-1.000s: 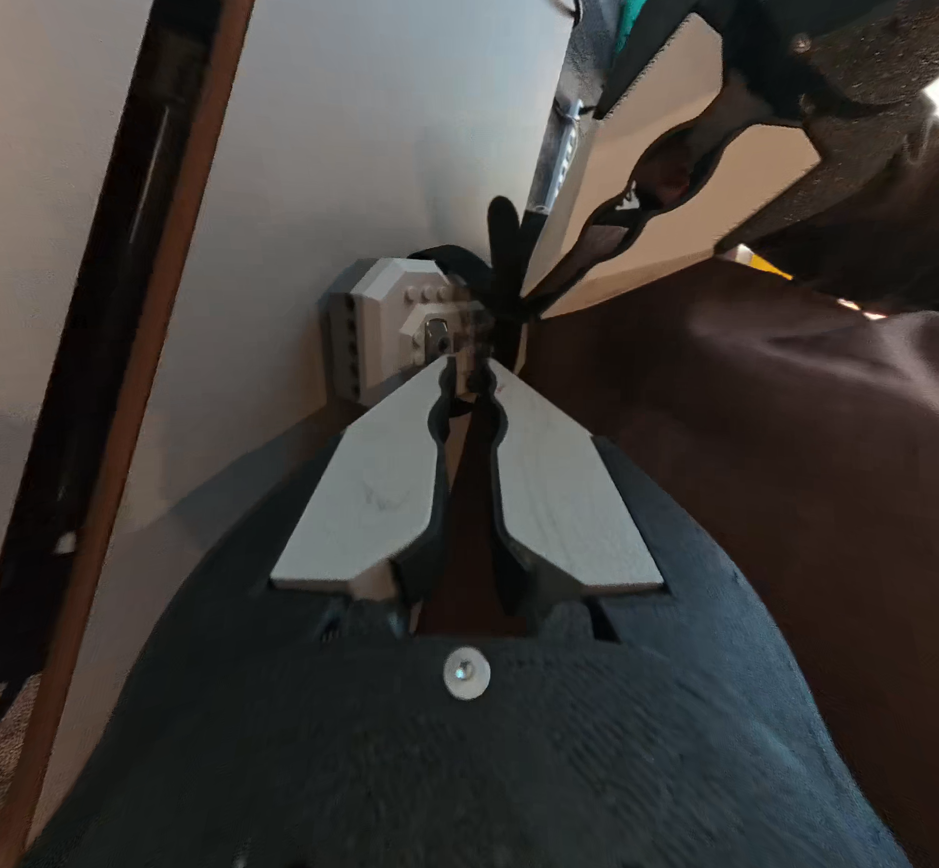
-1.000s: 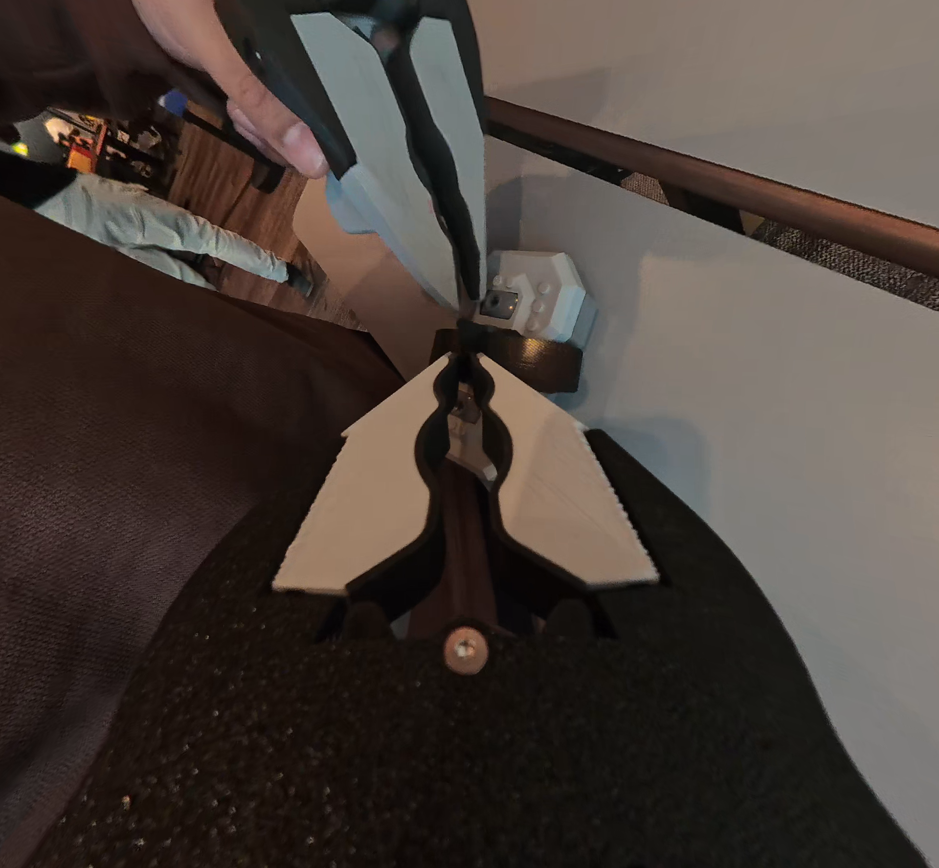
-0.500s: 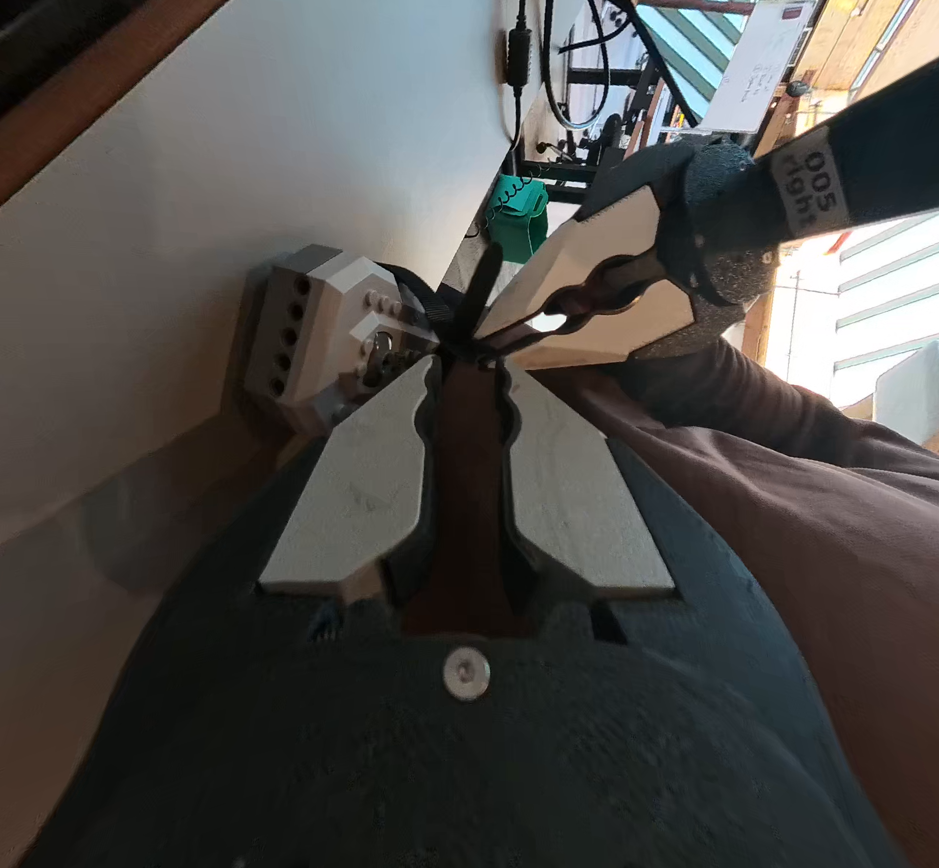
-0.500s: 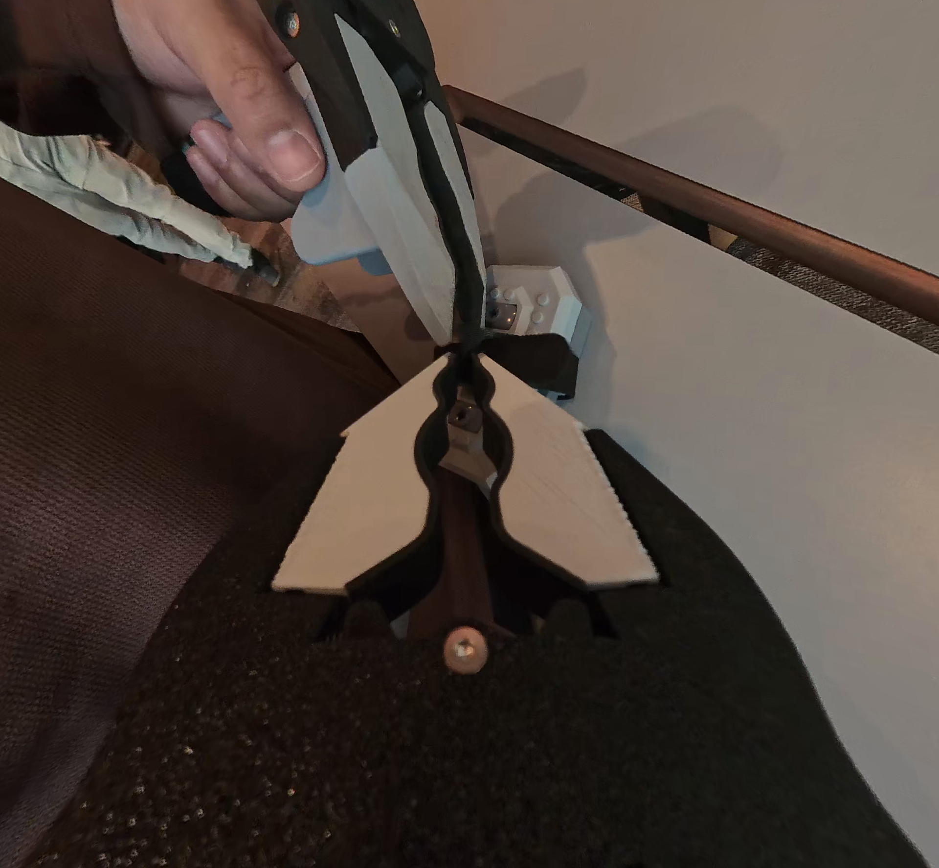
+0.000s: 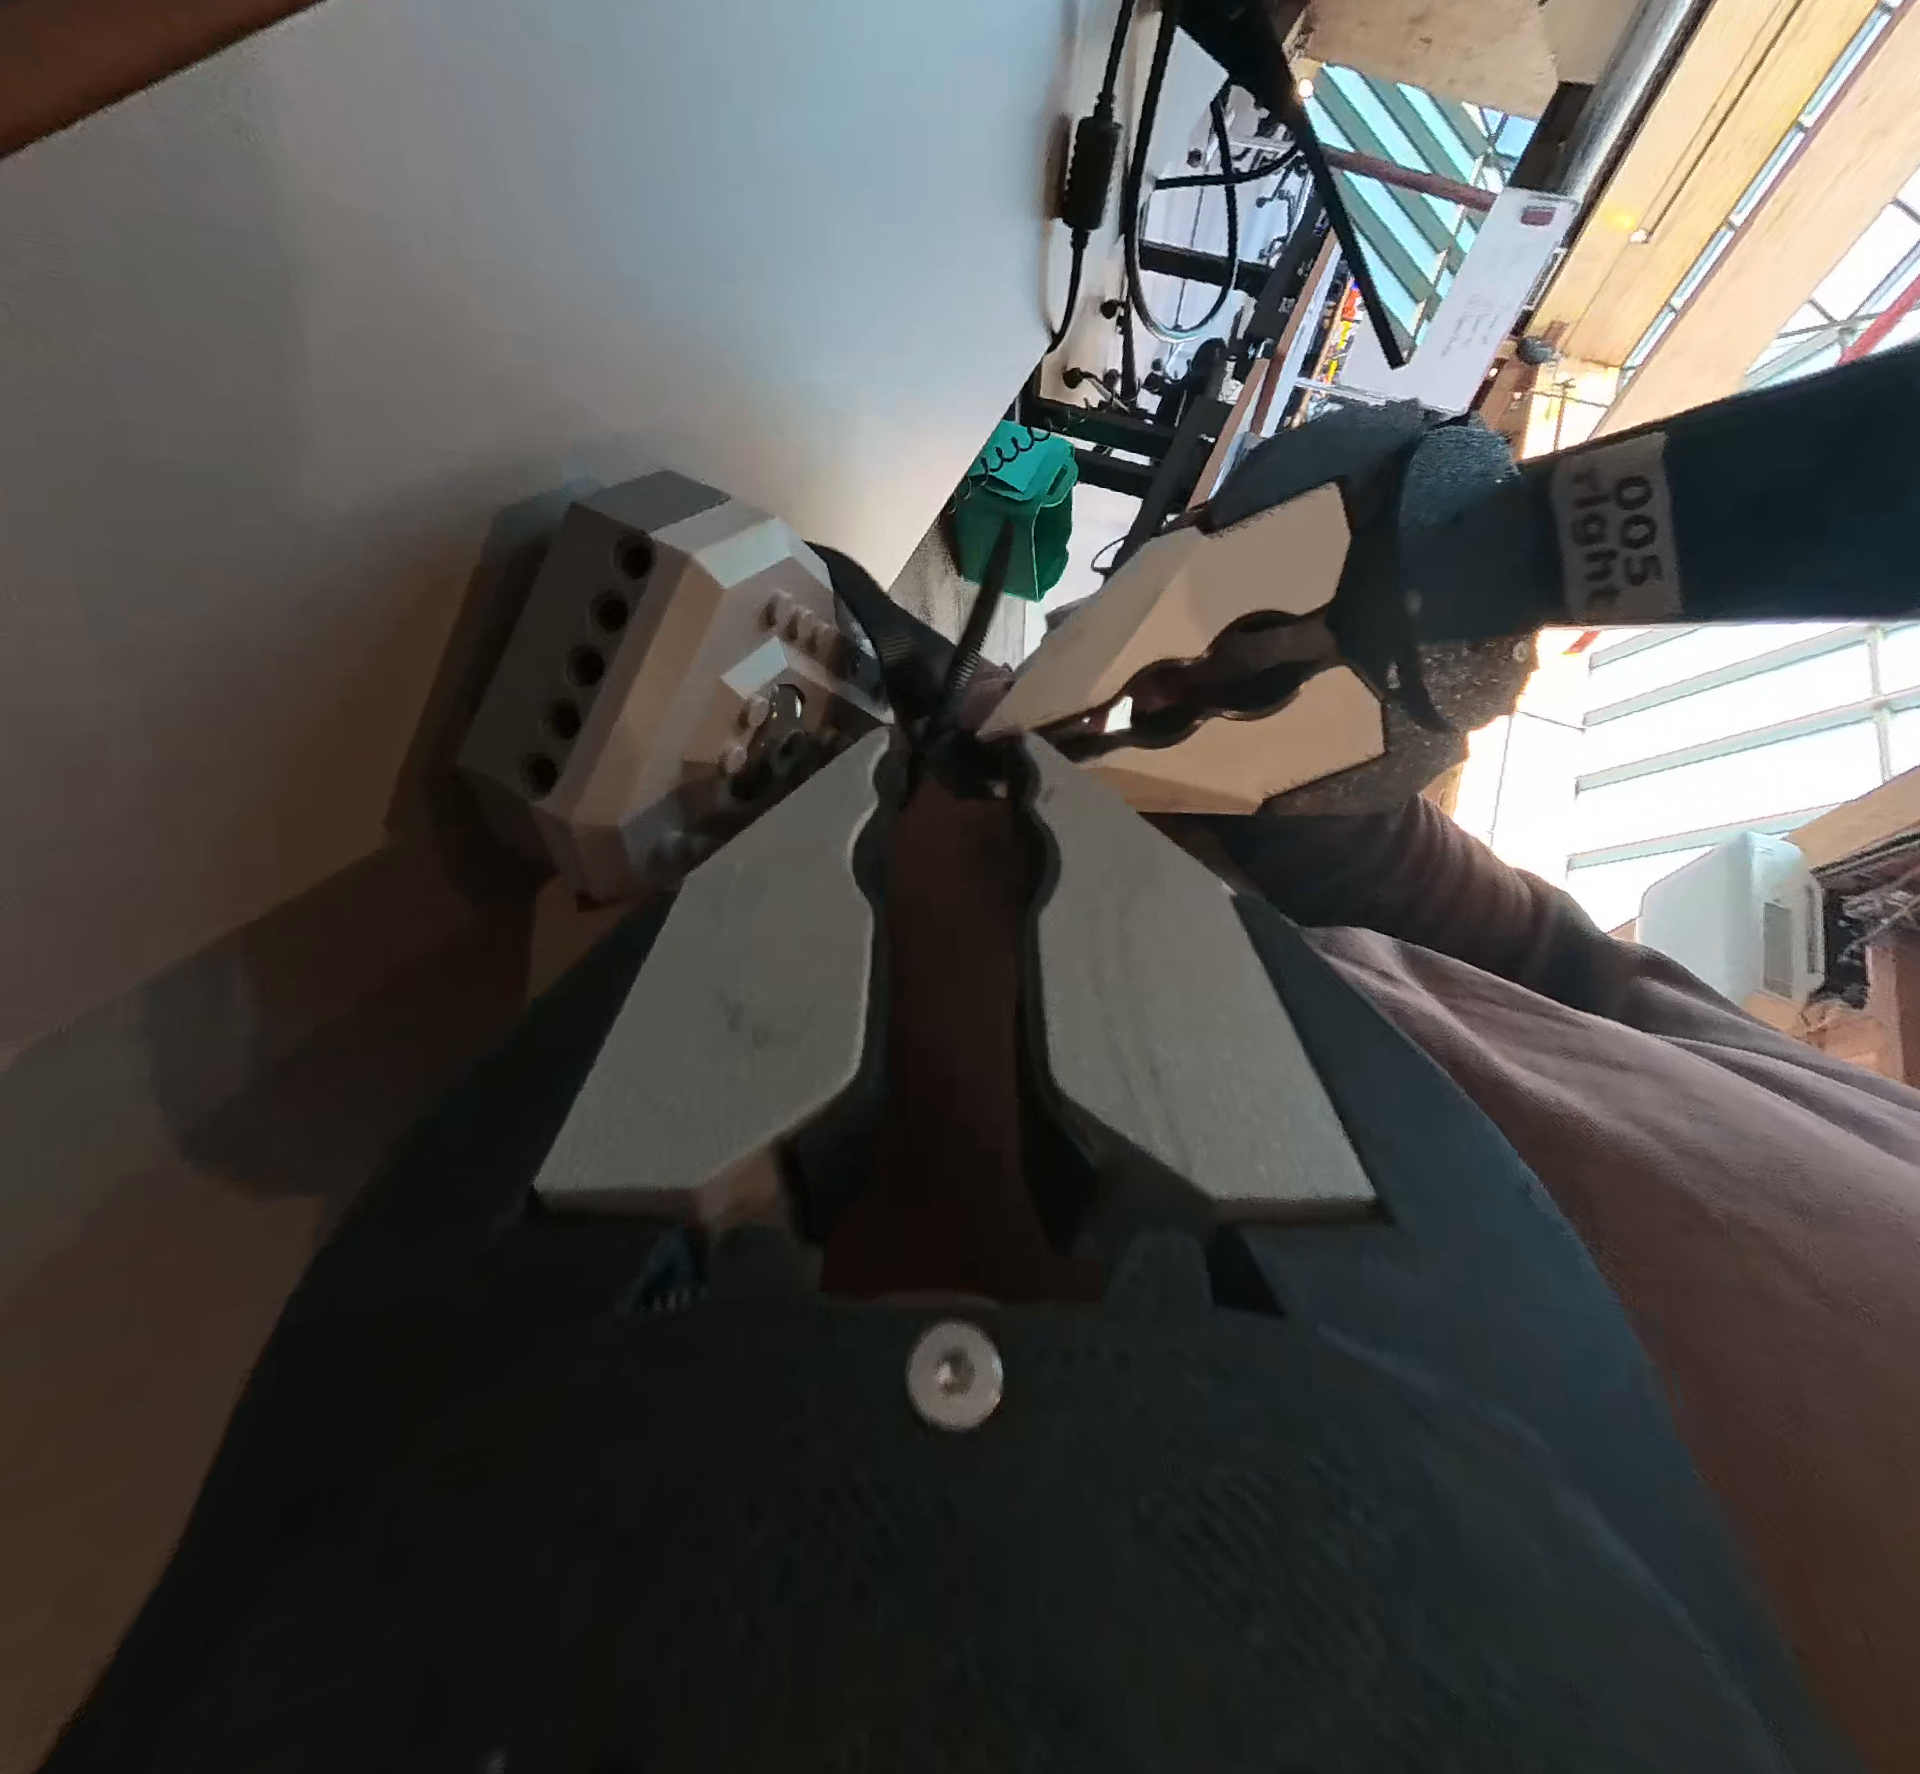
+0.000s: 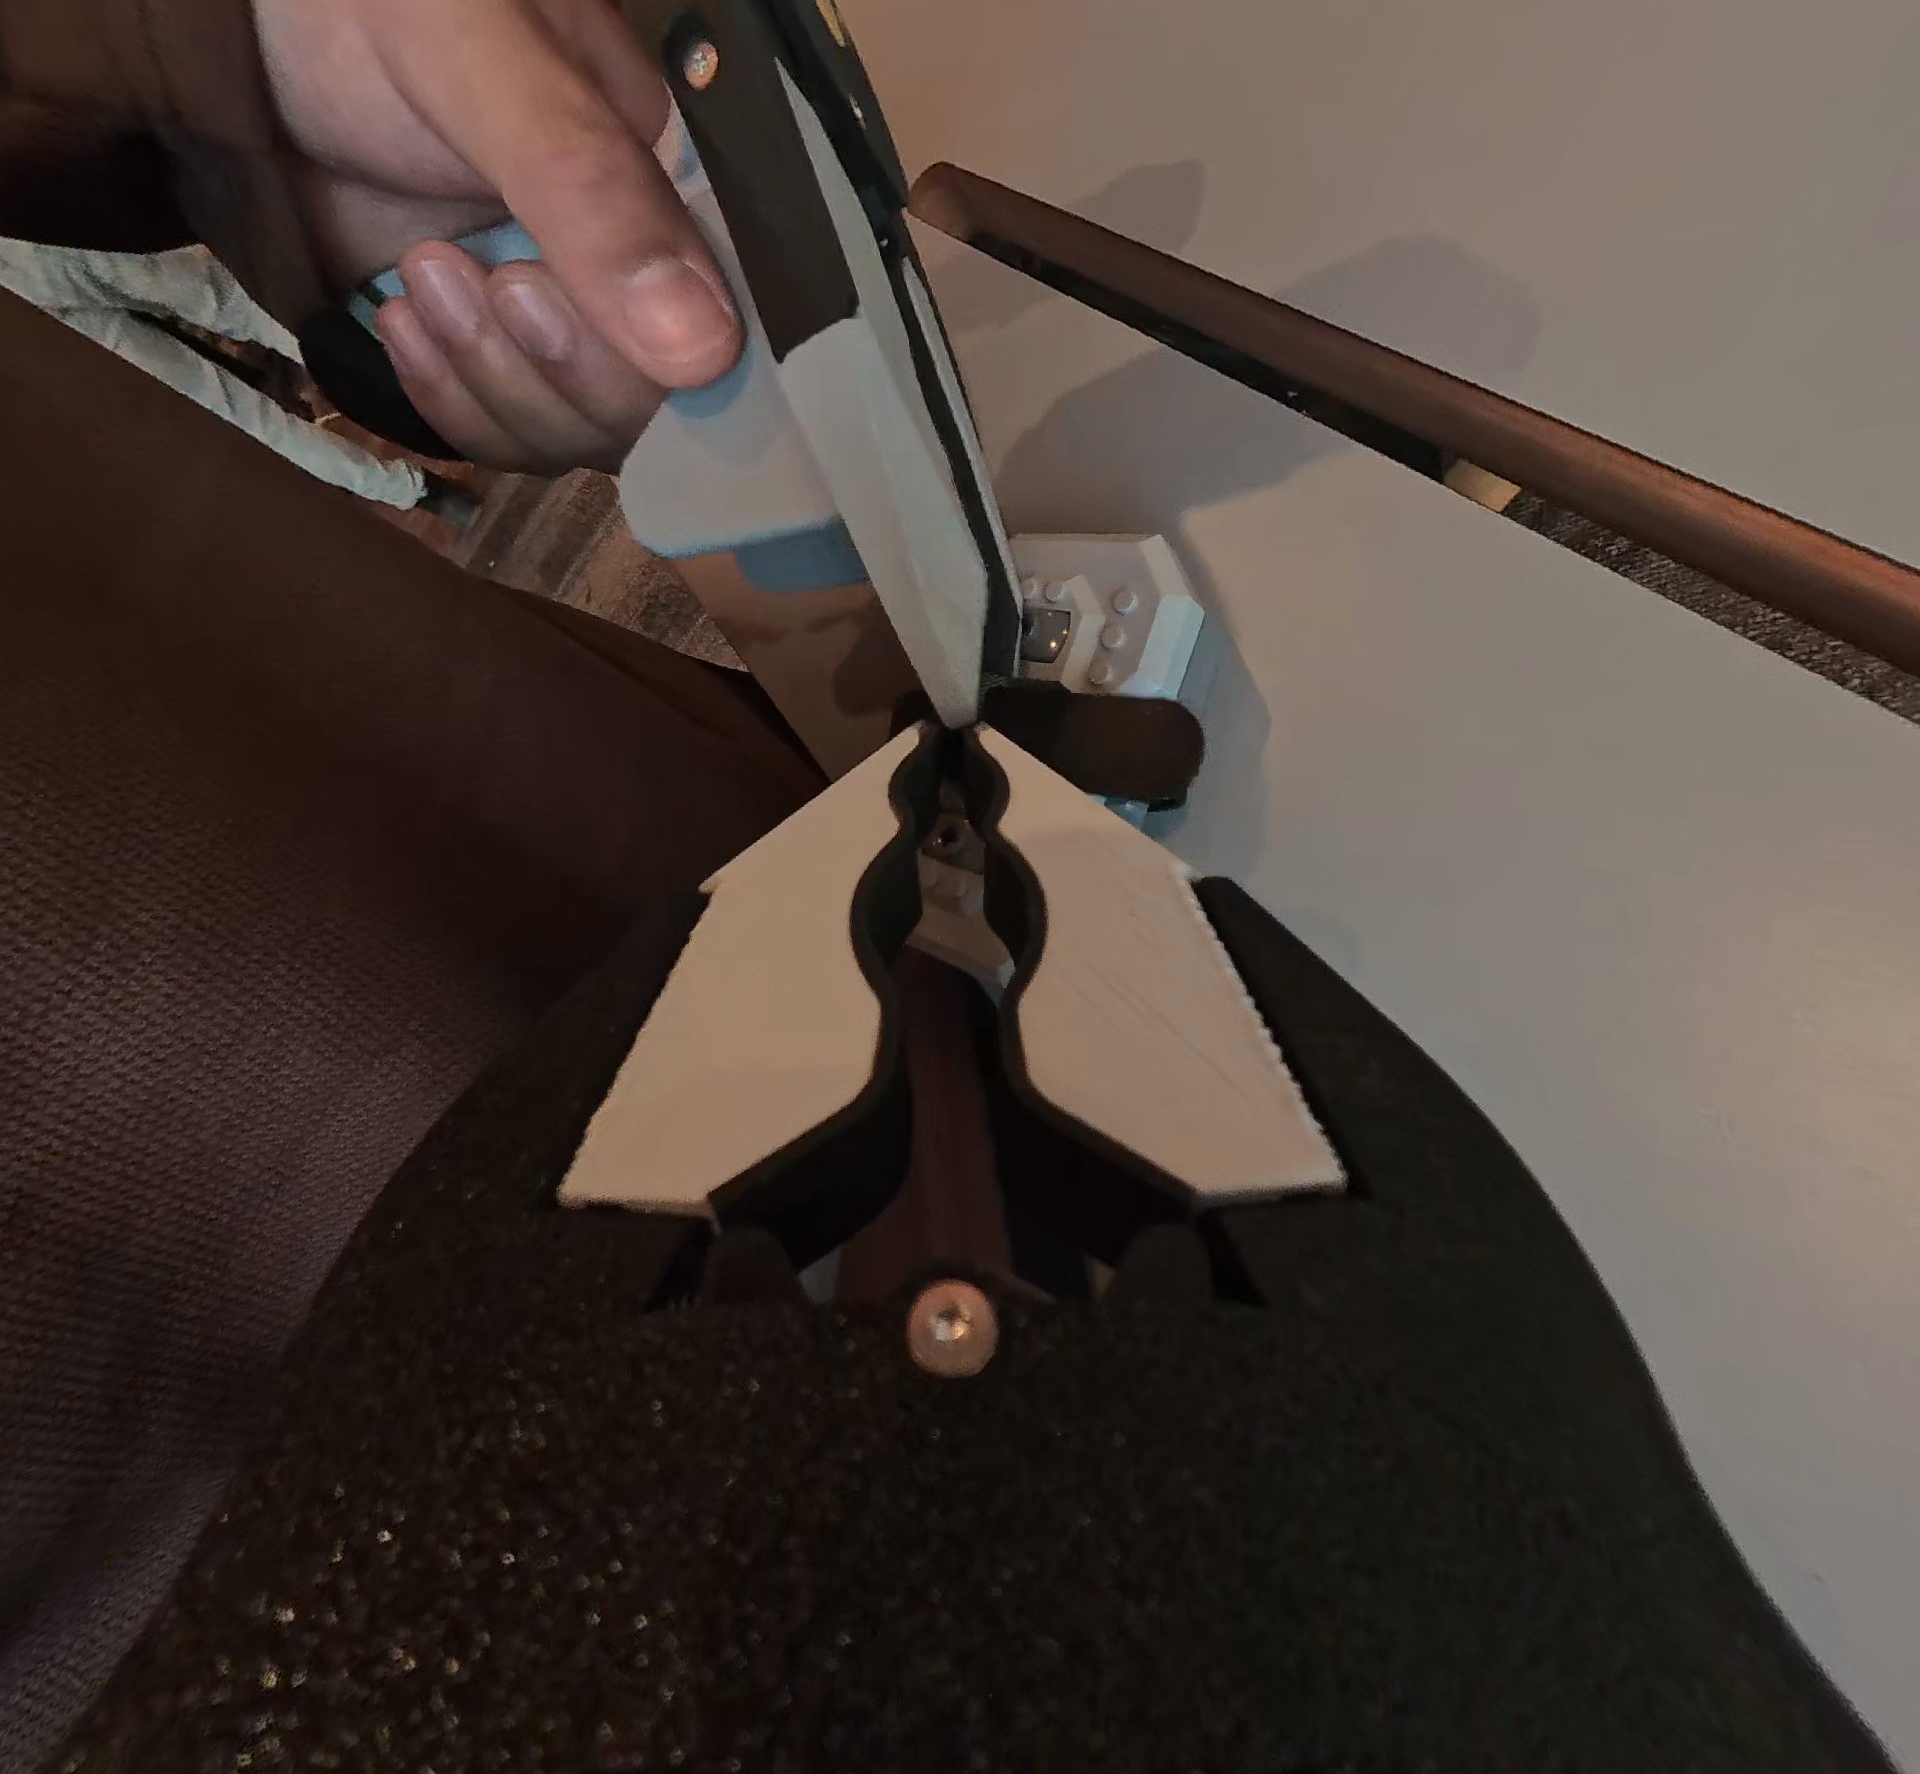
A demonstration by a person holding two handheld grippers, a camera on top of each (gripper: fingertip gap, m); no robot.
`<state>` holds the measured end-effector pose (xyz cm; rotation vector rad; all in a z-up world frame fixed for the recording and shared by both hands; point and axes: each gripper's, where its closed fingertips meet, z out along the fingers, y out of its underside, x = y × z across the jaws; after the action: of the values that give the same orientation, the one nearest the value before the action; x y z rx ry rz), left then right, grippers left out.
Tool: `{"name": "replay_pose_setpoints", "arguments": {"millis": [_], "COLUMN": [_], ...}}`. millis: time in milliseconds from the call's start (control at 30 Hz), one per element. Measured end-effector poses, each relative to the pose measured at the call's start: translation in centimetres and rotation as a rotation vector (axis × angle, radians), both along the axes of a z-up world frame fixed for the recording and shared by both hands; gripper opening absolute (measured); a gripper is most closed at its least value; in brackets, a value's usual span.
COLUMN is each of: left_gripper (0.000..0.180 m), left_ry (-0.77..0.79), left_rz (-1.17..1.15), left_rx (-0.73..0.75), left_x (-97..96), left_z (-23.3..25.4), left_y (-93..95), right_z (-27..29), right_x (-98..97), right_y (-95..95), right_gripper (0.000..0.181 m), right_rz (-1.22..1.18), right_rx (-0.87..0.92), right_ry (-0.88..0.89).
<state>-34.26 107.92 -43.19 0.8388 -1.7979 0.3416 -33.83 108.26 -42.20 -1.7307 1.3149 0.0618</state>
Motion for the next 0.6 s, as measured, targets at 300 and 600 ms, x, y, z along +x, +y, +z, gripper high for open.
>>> {"name": "replay_pose_setpoints", "arguments": {"millis": [300,600], "left_gripper": [0.001,0.001], "left_ry": [-0.065,-0.064], "left_rz": [-0.064,-0.1], "left_rx": [-0.005,-0.036], "left_x": [-0.1,-0.3], "left_z": [-0.6,-0.2], "left_y": [0.9,1.0], "right_z": [0.4,-1.5], "right_x": [0.4,1.8], "right_y": [-1.8,-2.5], "right_gripper": [0.008,0.032], "right_rz": [-0.111,-0.14], "right_rx": [0.106,0.415], "right_ry": [0.023,0.293]}}
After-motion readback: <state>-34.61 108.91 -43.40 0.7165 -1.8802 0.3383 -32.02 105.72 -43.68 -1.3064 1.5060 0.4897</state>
